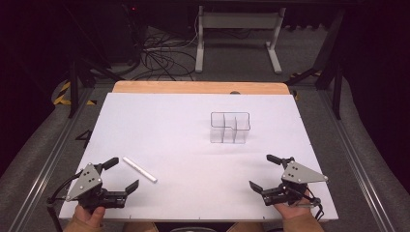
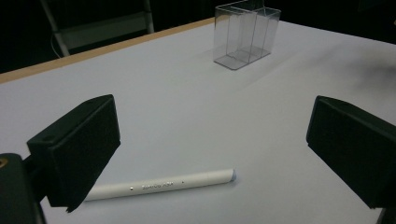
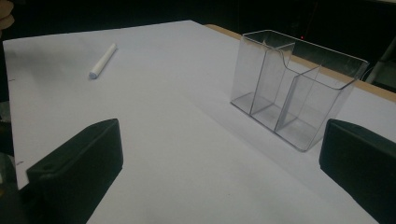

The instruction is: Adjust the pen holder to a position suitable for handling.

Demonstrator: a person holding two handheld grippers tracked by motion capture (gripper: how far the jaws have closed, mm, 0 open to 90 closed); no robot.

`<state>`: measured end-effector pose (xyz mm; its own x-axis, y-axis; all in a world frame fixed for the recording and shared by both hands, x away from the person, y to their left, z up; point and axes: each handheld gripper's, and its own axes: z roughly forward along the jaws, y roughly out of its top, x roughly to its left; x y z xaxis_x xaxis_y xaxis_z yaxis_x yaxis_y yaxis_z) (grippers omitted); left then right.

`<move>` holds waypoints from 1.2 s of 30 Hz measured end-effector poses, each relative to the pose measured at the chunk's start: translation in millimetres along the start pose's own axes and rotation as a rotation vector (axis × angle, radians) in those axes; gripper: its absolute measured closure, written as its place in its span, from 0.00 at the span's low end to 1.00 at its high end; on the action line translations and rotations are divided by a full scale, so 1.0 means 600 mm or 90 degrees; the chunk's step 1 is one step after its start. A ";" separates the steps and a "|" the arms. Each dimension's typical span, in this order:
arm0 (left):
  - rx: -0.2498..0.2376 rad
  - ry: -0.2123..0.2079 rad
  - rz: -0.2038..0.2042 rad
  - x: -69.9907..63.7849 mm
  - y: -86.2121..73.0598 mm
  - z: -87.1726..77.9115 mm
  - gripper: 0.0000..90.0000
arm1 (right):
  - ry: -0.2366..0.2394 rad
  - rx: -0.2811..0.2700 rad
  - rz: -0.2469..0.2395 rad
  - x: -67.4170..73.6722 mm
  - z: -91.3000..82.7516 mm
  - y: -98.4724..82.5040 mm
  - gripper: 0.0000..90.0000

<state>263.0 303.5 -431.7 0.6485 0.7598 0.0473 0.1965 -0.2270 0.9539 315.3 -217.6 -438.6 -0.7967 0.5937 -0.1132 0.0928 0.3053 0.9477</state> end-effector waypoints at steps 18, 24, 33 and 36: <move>0.001 0.007 0.000 -0.002 0.000 0.001 0.04 | -0.009 -0.002 -0.016 0.001 -0.005 0.006 0.01; 0.001 0.009 -0.001 -0.003 -0.001 -0.001 0.04 | -0.001 0.006 -0.007 -0.001 -0.001 0.010 0.02; 0.003 0.009 -0.001 -0.002 -0.001 -0.001 0.04 | -0.002 0.026 -0.010 -0.009 0.007 0.031 0.03; 0.003 0.010 0.005 -0.002 0.000 -0.001 0.04 | 0.000 0.034 -0.013 -0.012 0.015 0.041 0.04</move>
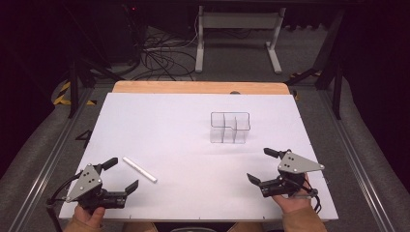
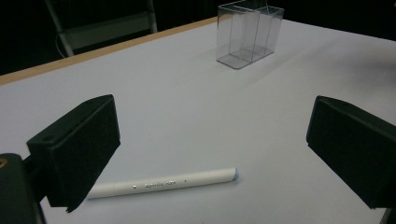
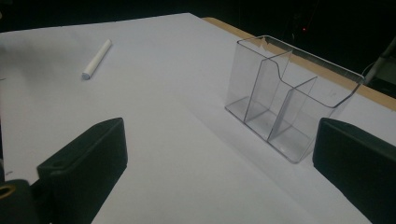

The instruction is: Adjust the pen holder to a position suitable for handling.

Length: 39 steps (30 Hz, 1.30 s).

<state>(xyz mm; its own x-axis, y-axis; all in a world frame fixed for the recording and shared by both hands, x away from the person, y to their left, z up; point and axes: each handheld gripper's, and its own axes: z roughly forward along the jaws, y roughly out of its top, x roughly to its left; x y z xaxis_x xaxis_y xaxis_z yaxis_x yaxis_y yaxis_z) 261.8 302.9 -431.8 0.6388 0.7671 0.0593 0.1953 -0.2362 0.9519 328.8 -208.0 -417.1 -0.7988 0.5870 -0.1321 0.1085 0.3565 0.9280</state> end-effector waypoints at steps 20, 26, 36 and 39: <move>0.001 -0.002 -0.002 0.001 0.000 0.001 0.04 | -0.001 0.000 -0.033 -0.019 0.019 0.054 0.04; 0.001 -0.003 -0.003 0.000 0.000 0.001 0.04 | 0.010 0.024 -0.047 -0.022 0.029 0.069 0.06; 0.001 0.001 0.001 0.001 0.000 0.002 0.04 | 0.025 0.045 -0.053 -0.030 0.035 0.087 0.09; 0.002 0.001 0.000 0.001 0.000 0.002 0.04 | 0.025 0.046 -0.065 -0.028 0.041 0.101 0.10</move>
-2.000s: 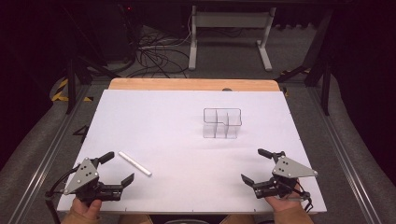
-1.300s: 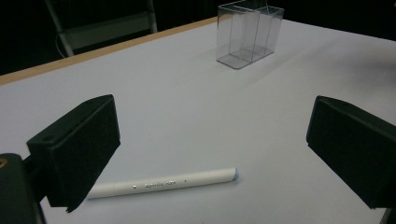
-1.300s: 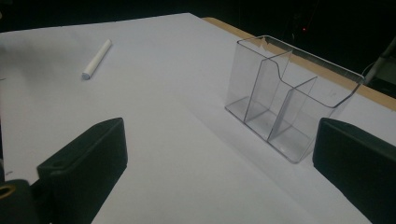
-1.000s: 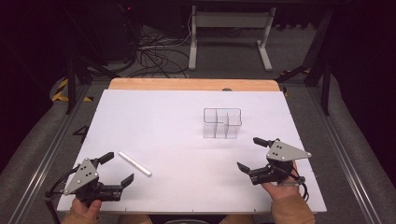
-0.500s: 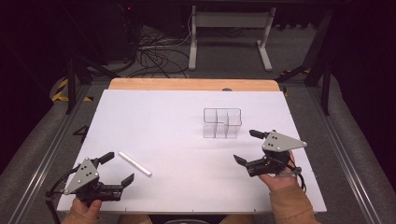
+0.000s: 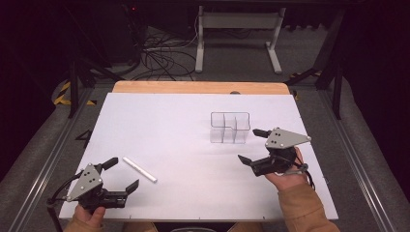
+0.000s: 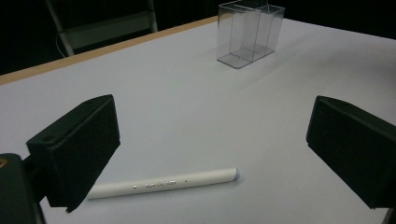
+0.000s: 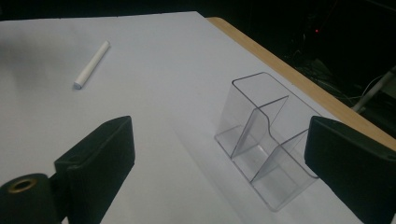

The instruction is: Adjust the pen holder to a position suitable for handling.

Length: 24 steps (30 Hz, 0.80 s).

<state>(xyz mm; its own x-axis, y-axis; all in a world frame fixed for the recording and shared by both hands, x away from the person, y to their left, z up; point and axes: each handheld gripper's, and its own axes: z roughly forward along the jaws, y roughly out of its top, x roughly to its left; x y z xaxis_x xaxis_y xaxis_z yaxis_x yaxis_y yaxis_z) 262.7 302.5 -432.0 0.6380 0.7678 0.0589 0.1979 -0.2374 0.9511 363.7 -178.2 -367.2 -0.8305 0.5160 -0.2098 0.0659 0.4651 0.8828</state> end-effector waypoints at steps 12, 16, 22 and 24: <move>-0.001 0.000 0.000 0.001 0.000 0.001 0.04 | 0.013 0.073 -0.045 -0.039 0.039 0.020 0.21; 0.000 -0.001 0.002 0.001 0.000 0.001 0.04 | 0.021 0.101 -0.036 -0.051 0.054 0.024 0.24; 0.000 -0.003 -0.002 0.001 0.000 0.002 0.04 | 0.031 0.143 -0.024 -0.064 0.076 0.029 0.30; 0.001 -0.002 -0.002 0.001 -0.001 0.002 0.04 | 0.031 0.149 -0.024 -0.067 0.082 0.031 0.31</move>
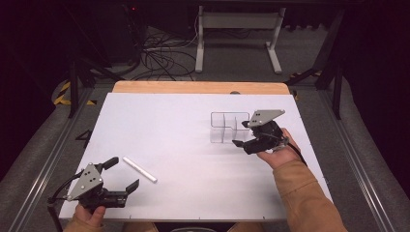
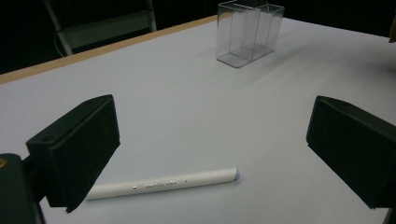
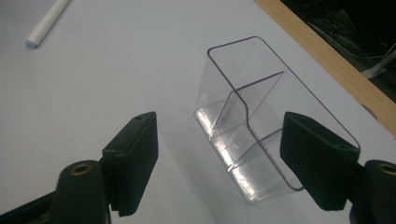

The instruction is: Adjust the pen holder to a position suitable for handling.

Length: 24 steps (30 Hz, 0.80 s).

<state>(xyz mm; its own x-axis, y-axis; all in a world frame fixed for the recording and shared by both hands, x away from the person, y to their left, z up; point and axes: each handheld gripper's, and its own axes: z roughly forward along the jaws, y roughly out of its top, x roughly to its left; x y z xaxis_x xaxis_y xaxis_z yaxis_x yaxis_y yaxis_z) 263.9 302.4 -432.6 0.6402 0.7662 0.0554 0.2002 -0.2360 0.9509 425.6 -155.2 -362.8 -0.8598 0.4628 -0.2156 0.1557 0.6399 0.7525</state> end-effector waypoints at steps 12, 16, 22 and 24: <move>-0.003 0.002 0.002 0.001 0.000 -0.001 0.04 | -0.007 0.030 -0.024 -0.022 0.028 0.004 0.39; -0.004 0.003 0.002 0.001 0.000 -0.001 0.04 | 0.000 0.030 -0.023 -0.028 0.039 0.005 0.41; -0.004 0.002 -0.001 0.002 0.000 -0.001 0.04 | 0.008 0.037 -0.014 -0.035 0.057 0.005 0.46; -0.004 0.002 -0.001 0.002 0.000 -0.001 0.04 | 0.008 0.047 -0.014 -0.035 0.063 0.005 0.47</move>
<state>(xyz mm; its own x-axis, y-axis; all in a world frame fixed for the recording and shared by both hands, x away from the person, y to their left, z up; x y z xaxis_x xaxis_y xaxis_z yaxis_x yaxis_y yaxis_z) 264.2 304.0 -432.6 0.6374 0.7686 0.0552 0.1965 -0.2314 0.9528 462.6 -139.9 -379.5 -0.8692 0.4413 -0.2231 0.1721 0.6929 0.7002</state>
